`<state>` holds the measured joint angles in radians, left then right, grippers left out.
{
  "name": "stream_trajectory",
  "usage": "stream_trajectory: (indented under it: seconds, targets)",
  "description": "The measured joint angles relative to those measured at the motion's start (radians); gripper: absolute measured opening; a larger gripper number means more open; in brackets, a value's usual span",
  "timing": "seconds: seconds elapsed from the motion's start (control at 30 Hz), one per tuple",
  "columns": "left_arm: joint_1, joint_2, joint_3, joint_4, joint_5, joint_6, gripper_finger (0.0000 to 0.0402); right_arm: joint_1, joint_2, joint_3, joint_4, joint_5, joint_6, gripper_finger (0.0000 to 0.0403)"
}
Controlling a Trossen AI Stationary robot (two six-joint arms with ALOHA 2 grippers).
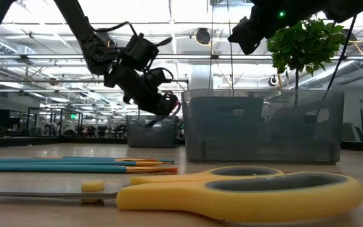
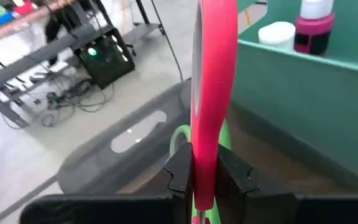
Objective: Pick & Place Paint Supplies
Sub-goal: Put the red scissors into the top black bin, then put the blue paint brush into the bottom black bin
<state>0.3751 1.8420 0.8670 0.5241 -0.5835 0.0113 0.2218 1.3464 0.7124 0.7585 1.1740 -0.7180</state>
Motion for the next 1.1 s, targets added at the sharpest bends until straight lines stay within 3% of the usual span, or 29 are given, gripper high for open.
stream_trajectory:
  seconds: [0.23,0.67,1.1]
  targets:
    - [0.000,0.048,-0.001,0.016,-0.015,0.016,0.0039,0.000,0.000,0.000,-0.001,0.000,0.000,0.0059]
    - [-0.001,0.049,-0.002,-0.004,-0.045,-0.094,0.0081,0.000,0.000,0.000,-0.001,0.000,-0.001,0.0059]
    - [-0.006,0.042,-0.002,-0.008,-0.046,-0.125,0.0211,0.000,0.000,0.000,-0.001,0.000,-0.001,0.0059]
